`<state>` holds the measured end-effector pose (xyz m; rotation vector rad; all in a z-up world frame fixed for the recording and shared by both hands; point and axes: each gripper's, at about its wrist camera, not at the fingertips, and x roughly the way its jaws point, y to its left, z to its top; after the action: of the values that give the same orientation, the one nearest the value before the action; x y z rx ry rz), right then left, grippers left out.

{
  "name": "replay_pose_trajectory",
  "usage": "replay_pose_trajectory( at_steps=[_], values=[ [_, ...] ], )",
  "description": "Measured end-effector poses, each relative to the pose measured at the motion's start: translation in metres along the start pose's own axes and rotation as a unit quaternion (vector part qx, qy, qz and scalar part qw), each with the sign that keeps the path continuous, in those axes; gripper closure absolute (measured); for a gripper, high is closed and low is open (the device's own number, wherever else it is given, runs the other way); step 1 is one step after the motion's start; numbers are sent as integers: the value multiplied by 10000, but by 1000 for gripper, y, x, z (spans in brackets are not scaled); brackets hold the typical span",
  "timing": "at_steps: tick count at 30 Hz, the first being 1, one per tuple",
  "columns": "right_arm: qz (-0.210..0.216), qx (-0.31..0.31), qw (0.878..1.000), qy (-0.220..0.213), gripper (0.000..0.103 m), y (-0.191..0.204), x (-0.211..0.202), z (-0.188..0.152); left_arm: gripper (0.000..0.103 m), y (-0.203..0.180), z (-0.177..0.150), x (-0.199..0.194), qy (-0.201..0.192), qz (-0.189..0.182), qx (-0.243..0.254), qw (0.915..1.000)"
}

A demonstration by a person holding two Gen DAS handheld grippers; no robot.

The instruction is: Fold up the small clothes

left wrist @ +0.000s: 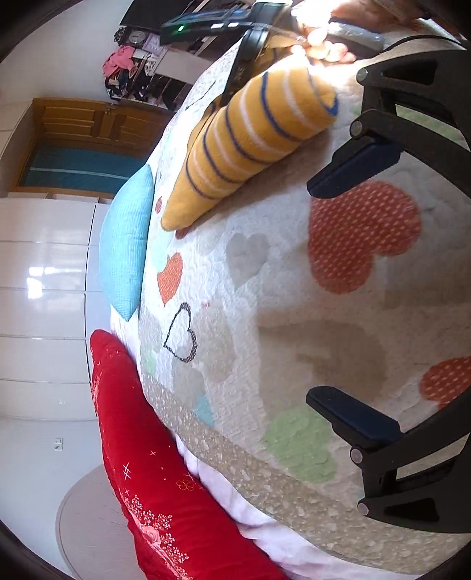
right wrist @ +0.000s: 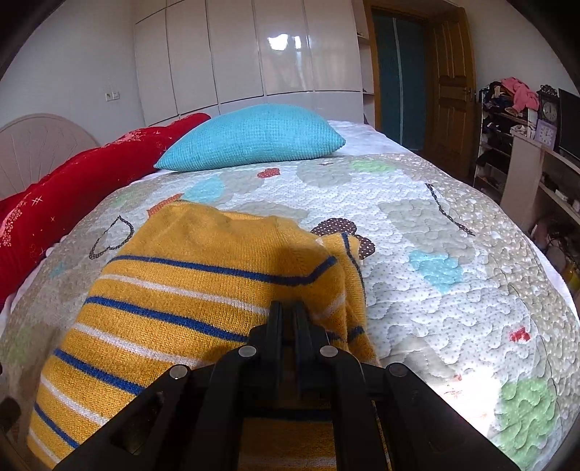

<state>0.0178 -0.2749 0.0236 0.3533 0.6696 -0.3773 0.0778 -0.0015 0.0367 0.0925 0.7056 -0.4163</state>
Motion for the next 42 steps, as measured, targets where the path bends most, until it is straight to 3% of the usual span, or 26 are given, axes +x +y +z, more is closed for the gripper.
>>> replay_pose_trajectory(
  at_steps=[3, 6, 12, 27, 42],
  values=[
    [52, 41, 10000, -5, 100, -2, 0, 0, 0, 18, 4, 28, 470, 3, -444, 9979],
    [97, 73, 9999, -13, 100, -3, 0, 0, 0, 33, -7, 59, 1157, -59, -857, 9896],
    [214, 188, 9996, -28, 100, -7, 0, 0, 0, 22, -8, 60, 1122, 210, -574, 9918],
    [-73, -22, 10000, -10, 100, 1, 3, -1, 0, 26, -9, 59, 1075, 165, -628, 9921],
    [60, 102, 9999, -19, 100, -3, 4, -2, 0, 26, -8, 60, 1067, 161, -636, 9921]
  ],
)
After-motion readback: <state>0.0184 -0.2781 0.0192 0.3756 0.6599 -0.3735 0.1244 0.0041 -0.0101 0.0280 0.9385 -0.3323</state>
